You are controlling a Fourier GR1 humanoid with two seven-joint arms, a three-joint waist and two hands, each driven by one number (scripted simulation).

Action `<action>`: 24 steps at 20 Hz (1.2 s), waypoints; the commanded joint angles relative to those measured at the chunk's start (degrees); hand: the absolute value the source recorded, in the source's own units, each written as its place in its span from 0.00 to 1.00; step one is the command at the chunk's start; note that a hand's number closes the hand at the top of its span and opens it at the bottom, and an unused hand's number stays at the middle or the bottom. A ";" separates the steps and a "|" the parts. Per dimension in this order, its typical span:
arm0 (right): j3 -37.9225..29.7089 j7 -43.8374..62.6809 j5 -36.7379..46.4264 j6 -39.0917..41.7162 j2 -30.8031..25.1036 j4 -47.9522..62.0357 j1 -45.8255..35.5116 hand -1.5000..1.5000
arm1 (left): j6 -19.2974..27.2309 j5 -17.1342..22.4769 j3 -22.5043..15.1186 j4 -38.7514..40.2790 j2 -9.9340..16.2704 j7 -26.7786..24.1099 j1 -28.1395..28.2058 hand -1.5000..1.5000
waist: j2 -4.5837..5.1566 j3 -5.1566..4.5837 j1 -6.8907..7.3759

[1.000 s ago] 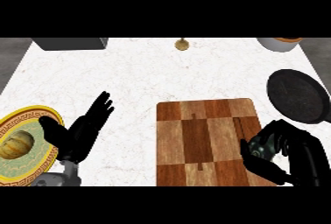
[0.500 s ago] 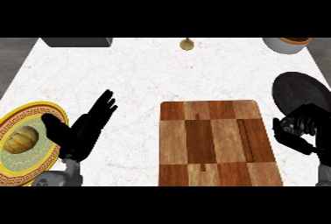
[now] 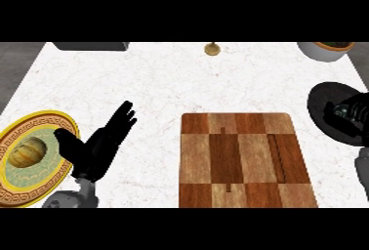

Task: Pick the eggplant from the cutting board and place it in the pan

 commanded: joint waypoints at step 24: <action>-15.99 -22.77 -9.40 7.91 -11.28 48.66 -21.81 0.00 | -1.97 -0.07 0.09 1.65 -1.12 -0.38 -2.86 0.50 | 1.41 0.59 2.73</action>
